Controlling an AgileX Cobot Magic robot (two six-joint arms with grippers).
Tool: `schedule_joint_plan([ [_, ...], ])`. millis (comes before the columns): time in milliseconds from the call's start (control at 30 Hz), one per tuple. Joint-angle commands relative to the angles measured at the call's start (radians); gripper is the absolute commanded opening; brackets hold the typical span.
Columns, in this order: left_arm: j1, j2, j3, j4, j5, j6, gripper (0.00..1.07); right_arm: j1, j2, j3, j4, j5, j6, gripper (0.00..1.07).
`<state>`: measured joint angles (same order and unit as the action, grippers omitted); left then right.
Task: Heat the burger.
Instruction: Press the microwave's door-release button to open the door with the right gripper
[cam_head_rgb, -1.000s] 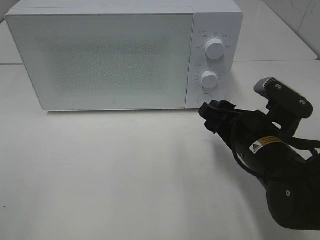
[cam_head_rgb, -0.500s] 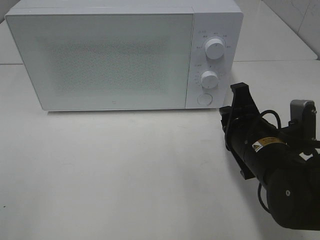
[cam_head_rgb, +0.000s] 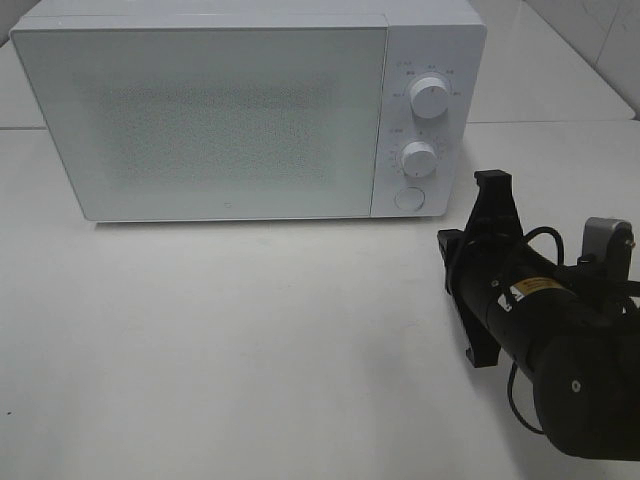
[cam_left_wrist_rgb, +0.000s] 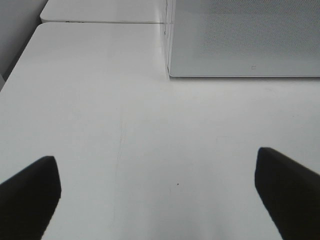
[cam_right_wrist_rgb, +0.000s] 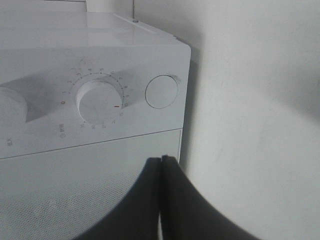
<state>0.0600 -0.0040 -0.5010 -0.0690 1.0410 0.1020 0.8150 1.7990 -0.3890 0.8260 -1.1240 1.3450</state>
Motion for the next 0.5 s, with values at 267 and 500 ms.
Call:
schedule_joint_plan([
  [267, 0.002, -0.018, 0.003, -0.009, -0.003, -0.004, 0.98, -0.012, 0.028, -0.046, 0.002, 0.011, 0.017, 0.00],
  [500, 0.002, -0.018, 0.003, -0.009, -0.003, -0.004, 0.98, -0.089, 0.106, -0.117, -0.121, 0.011, 0.082, 0.00],
])
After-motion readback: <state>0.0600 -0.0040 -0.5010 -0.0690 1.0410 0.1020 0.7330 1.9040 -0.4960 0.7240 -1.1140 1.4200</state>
